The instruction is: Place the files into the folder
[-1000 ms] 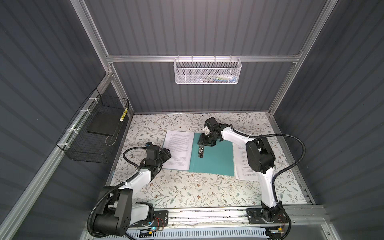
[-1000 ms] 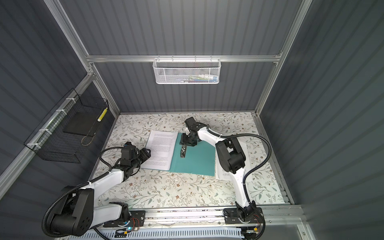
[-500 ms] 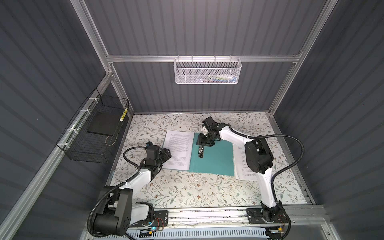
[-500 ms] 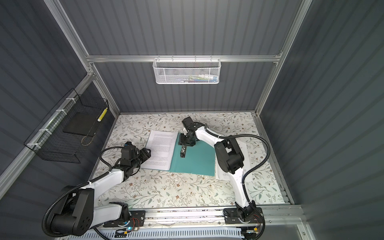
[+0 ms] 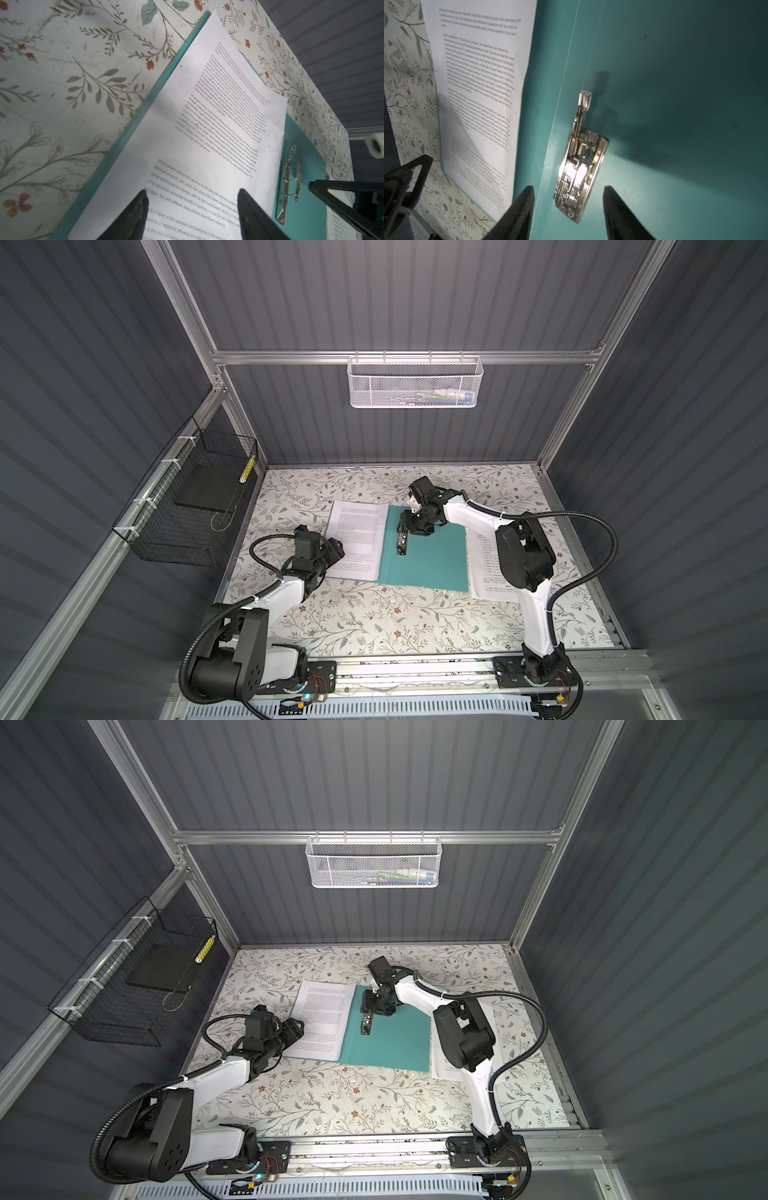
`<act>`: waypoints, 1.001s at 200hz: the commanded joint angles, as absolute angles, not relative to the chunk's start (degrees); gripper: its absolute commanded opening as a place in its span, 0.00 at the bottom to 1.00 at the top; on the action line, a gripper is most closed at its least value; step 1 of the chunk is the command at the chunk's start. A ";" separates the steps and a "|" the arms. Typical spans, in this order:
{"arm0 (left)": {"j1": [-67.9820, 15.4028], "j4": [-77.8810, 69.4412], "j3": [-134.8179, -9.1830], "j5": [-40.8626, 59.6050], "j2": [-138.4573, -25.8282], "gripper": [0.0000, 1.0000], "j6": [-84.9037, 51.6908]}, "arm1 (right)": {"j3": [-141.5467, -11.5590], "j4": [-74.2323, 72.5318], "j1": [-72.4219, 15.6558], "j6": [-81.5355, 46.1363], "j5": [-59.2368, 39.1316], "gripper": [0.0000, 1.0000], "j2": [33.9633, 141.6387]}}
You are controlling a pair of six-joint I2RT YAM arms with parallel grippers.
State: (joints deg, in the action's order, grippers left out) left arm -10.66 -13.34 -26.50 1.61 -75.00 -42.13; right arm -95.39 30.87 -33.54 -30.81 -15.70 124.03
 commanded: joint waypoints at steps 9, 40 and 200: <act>-10.31 -12.84 -25.94 2.37 -73.66 0.75 -40.78 | -98.21 31.85 -33.78 -30.94 -16.41 0.56 127.61; -10.28 -12.41 -25.34 2.17 -72.39 0.77 -40.55 | -99.54 31.46 -33.84 -31.03 -17.67 0.56 128.75; -10.90 -13.54 -27.59 5.63 -74.57 0.77 -39.82 | -97.59 32.26 -33.96 -30.49 -14.42 0.56 121.72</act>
State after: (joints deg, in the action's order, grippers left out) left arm -10.66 -12.99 -25.43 3.14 -73.54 -41.25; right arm -103.33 33.67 -35.75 -30.92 -16.60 129.27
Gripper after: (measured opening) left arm 0.767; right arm 0.560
